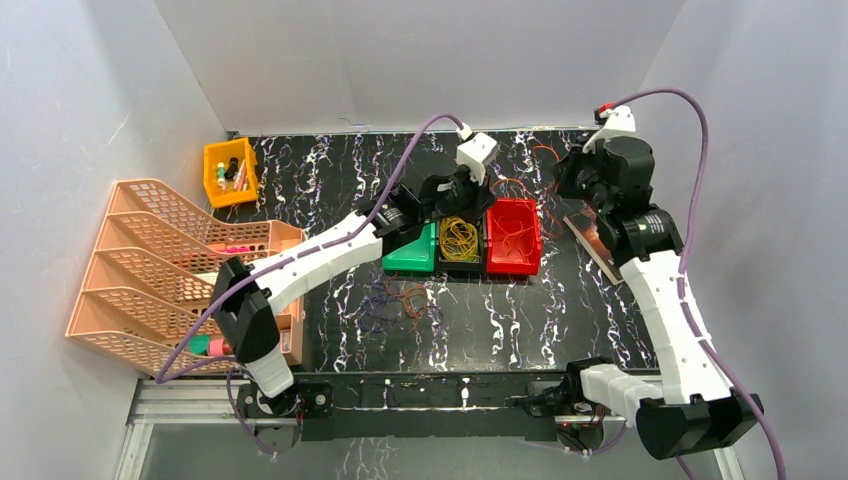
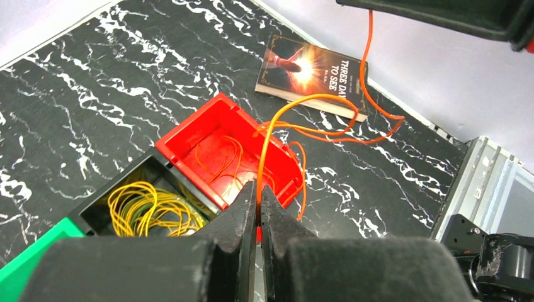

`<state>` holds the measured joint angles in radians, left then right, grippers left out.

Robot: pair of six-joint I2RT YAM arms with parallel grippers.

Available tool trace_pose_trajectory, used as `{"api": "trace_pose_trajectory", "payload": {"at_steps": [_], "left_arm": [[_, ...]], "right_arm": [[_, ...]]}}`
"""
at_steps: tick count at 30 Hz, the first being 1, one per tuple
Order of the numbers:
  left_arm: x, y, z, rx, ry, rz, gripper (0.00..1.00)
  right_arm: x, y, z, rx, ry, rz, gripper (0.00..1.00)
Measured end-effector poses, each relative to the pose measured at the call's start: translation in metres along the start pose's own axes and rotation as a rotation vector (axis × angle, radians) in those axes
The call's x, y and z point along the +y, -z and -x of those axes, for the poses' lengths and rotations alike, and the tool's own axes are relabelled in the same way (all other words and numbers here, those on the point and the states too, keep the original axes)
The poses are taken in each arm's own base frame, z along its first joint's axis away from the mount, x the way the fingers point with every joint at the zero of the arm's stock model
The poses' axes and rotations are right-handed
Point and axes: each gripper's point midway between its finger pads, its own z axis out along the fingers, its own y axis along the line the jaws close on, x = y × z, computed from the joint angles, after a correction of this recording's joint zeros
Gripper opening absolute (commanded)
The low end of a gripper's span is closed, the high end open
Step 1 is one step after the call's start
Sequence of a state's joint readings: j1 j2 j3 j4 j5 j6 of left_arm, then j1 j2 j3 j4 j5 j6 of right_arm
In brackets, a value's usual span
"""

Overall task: Untangle the cables
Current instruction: Place the cable in the bin.

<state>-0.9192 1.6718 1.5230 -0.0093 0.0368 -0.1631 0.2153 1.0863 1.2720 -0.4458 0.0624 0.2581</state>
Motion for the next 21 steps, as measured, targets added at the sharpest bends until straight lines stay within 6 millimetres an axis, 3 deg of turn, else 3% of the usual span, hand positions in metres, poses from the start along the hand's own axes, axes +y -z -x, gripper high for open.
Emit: {"api": "trace_pose_trajectory", "payload": {"at_steps": [11,14,21], "left_arm": [[-0.006,-0.033,0.027,-0.034,-0.043,-0.048,0.00],[0.002,-0.042,0.026,-0.031,-0.049,-0.040,0.00],[0.043,-0.065,0.012,-0.024,-0.047,0.004,0.00]], "right_arm": [[-0.005,0.043,0.021,-0.149,-0.006,-0.015,0.00],[-0.007,0.035,0.017,-0.138,-0.011,-0.027,0.00],[-0.012,-0.019,-0.013,-0.011,-0.043,-0.046,0.00]]}}
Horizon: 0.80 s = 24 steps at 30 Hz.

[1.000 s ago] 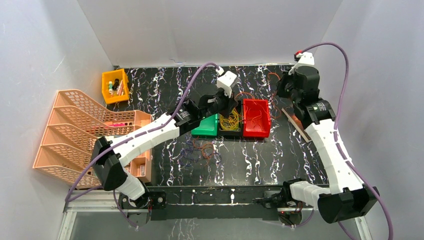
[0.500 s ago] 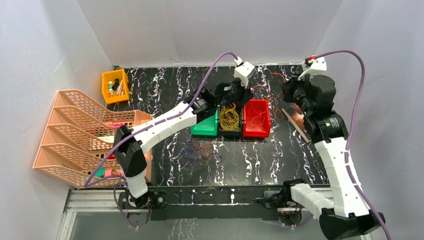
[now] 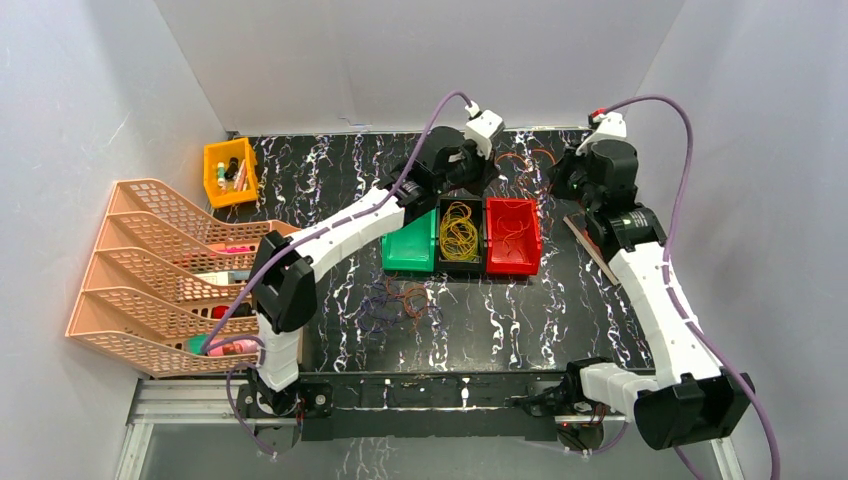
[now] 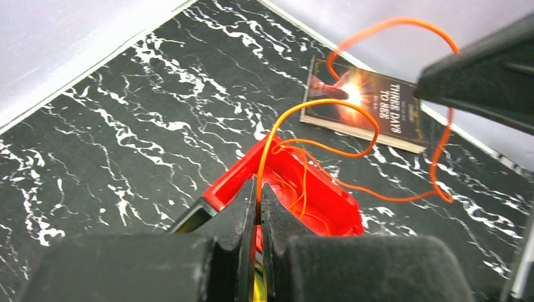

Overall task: Untangle the cables
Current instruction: Place the cable in the bin.

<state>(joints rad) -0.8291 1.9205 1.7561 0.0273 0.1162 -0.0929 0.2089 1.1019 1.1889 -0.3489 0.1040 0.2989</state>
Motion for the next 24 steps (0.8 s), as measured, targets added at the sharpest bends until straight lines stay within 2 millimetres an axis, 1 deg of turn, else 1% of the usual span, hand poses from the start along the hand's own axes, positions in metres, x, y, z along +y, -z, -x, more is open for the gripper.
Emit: {"api": "trace_pose_trajectory", "payload": {"at_steps": [3,4,6,9,12,15,18,20,22,24], "left_arm": [[0.018,-0.010,-0.009,-0.001,-0.018,0.027,0.00],[0.022,-0.011,-0.015,0.004,-0.024,0.035,0.00],[0.030,-0.013,-0.031,0.027,-0.037,0.056,0.00],[0.037,-0.013,-0.055,0.071,-0.046,0.072,0.00],[0.040,-0.013,-0.072,0.101,-0.044,0.079,0.00],[0.036,-0.014,-0.073,0.098,-0.032,0.058,0.00],[0.028,-0.017,-0.070,0.090,-0.007,0.022,0.00],[0.024,-0.024,-0.069,0.087,0.008,0.004,0.00],[0.019,-0.033,-0.073,0.092,0.019,-0.010,0.00],[0.014,-0.045,-0.084,0.113,0.032,-0.024,0.00]], "right_arm": [[0.001,-0.009,-0.012,0.030,-0.011,0.011,0.00],[0.001,-0.009,-0.014,0.036,-0.013,0.016,0.00],[0.004,-0.011,-0.015,0.029,-0.018,0.031,0.00],[0.005,-0.017,-0.023,0.030,-0.033,0.048,0.00],[0.001,-0.023,-0.042,0.057,-0.062,0.043,0.00],[-0.005,-0.028,-0.061,0.082,-0.093,0.023,0.00],[-0.016,-0.030,-0.075,0.081,-0.117,-0.025,0.00],[-0.028,-0.025,-0.081,0.055,-0.137,-0.074,0.00],[-0.037,-0.018,-0.083,0.013,-0.153,-0.111,0.00],[-0.044,-0.010,-0.083,-0.030,-0.174,-0.141,0.00]]}}
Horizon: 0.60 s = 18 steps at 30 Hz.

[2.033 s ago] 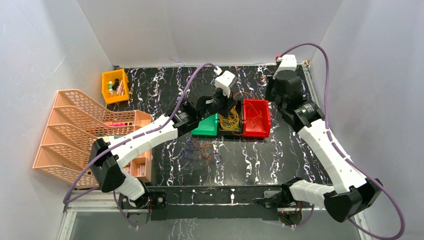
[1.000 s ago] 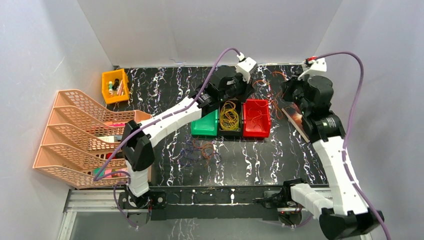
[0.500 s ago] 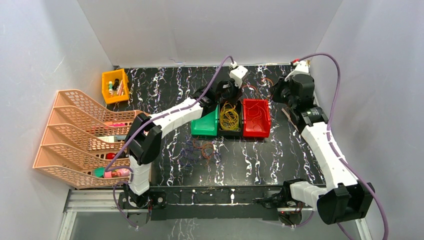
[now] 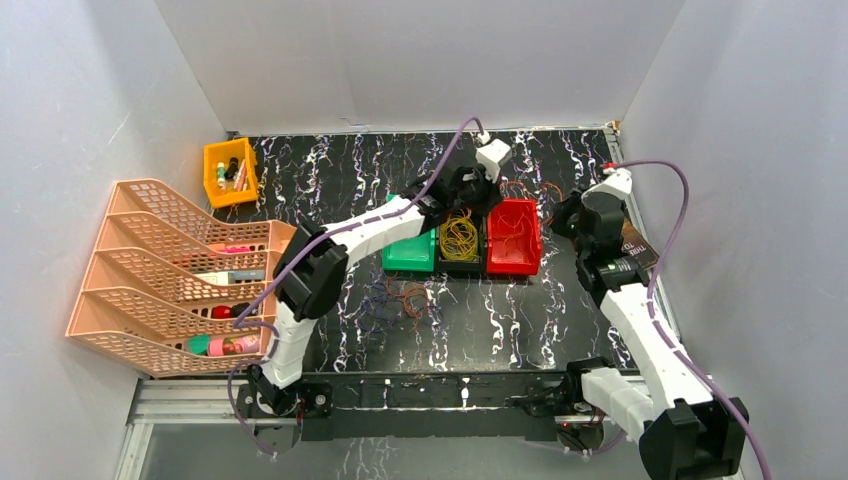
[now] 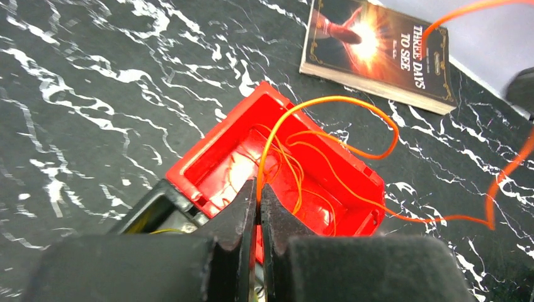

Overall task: Untangle the cables
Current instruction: Place the cable in the bin.

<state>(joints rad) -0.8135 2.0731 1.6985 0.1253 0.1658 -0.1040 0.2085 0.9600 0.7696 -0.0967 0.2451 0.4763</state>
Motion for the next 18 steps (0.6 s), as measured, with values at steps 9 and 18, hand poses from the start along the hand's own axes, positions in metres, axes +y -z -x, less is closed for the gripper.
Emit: {"api": "trace_pose_trajectory", "payload": {"at_steps": [9,18], "left_arm": [[-0.011,-0.038,-0.076,0.171,0.051,-0.022,0.08],[-0.011,-0.042,-0.075,0.174,0.048,-0.016,0.36]], "right_arm": [[-0.008,0.008,0.012,-0.093,-0.062,-0.027,0.00],[0.005,0.008,0.013,-0.098,-0.074,0.043,0.00]]}}
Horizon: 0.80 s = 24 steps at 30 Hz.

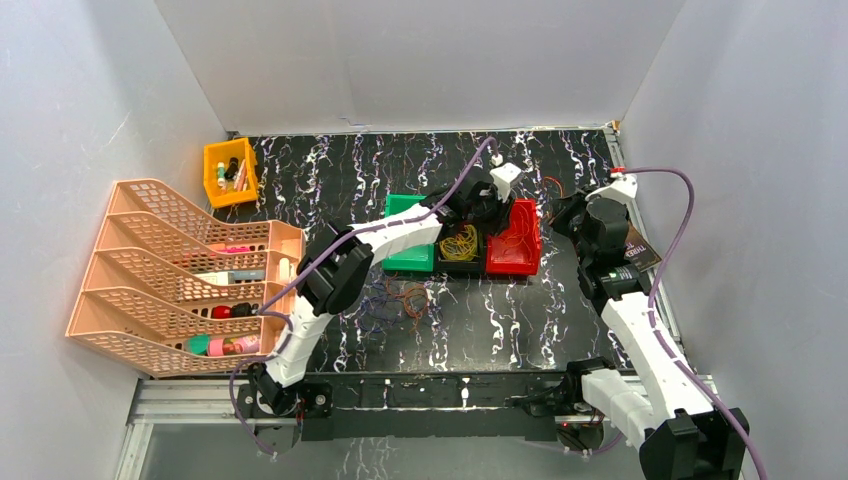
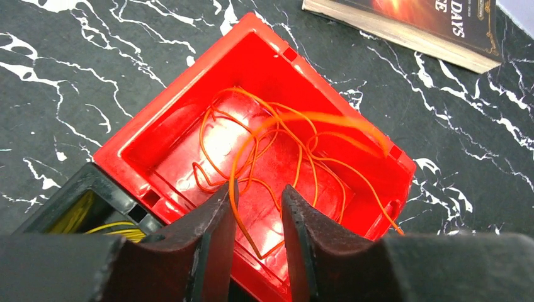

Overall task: Untangle the cables
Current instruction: Place the cable in the bin.

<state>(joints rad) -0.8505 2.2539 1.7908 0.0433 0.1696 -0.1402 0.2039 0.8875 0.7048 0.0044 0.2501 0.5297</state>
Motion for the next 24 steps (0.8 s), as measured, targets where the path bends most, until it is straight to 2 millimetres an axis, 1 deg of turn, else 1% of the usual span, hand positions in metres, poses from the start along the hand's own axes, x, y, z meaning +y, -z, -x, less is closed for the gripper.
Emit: {"api": "trace_pose_trajectory", "payload": {"at_steps": [2,3,6,9,12,16,18,20,22,24], "left_arm": [[0.001,0.003,0.003,-0.004,-0.005,0.010,0.44],[0.001,0.006,0.006,-0.010,-0.008,0.016,0.46],[0.002,0.017,0.015,-0.029,-0.014,0.034,0.50],[0.003,0.036,0.029,-0.056,-0.023,0.063,0.54],[0.007,0.066,0.041,-0.094,-0.034,0.115,0.58],[0.011,0.116,0.048,-0.149,-0.043,0.187,0.64],[0.015,0.141,0.046,-0.170,-0.043,0.226,0.68],[0.019,0.162,0.042,-0.186,-0.040,0.261,0.70],[0.024,0.183,0.033,-0.196,-0.034,0.302,0.72],[0.028,0.200,0.025,-0.198,-0.027,0.329,0.74]], "right_arm": [[0.004,0.000,0.000,0.003,-0.005,0.021,0.00],[0.006,0.000,0.000,0.003,-0.007,0.030,0.00],[0.009,-0.002,-0.003,0.017,-0.007,0.047,0.00],[0.010,-0.006,-0.011,0.047,-0.003,0.054,0.00],[0.012,-0.008,-0.018,0.079,0.006,0.071,0.00],[0.018,-0.009,-0.020,0.097,0.013,0.099,0.00],[0.023,-0.010,-0.019,0.106,0.013,0.117,0.00],[0.030,-0.013,-0.017,0.116,0.013,0.140,0.00],[0.035,-0.017,-0.016,0.124,0.013,0.156,0.00],[0.037,-0.021,-0.015,0.123,0.015,0.162,0.00]]}}
